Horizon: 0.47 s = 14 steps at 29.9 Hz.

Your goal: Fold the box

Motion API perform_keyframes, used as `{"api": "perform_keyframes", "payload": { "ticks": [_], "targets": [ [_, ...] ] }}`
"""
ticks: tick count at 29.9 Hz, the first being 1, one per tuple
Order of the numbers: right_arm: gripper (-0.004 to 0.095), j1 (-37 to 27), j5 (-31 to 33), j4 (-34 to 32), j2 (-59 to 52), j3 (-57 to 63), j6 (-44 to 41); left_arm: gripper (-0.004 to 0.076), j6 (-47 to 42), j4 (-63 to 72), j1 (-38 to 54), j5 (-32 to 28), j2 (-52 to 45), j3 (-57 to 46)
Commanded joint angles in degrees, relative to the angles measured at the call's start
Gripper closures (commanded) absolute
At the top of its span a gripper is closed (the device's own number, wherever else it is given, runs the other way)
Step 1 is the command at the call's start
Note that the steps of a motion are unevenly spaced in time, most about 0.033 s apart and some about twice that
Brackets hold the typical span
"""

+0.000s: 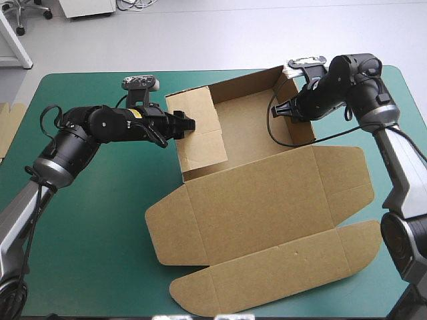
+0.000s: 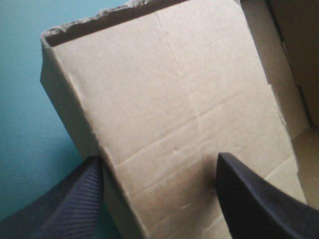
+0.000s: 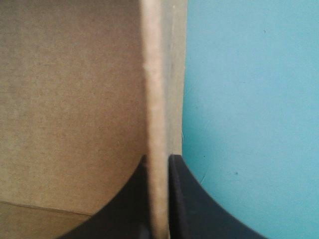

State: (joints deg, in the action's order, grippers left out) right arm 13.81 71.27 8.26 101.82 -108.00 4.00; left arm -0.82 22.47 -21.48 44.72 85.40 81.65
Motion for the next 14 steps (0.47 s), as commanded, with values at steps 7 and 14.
{"api": "perform_keyframes", "payload": {
  "ticks": [7, 14],
  "targets": [
    [0.0906, 0.11, -2.90, 5.29, -3.02, -1.76, -0.22, 0.0260, -9.95, -8.83, -0.93, -1.42, -0.59, 2.00],
    [0.0906, 0.11, -3.05, 5.10, -3.02, -1.76, -0.12, 0.0278, -11.26, -8.73, -0.93, -1.48, 0.90, 2.12]
  ]
}}
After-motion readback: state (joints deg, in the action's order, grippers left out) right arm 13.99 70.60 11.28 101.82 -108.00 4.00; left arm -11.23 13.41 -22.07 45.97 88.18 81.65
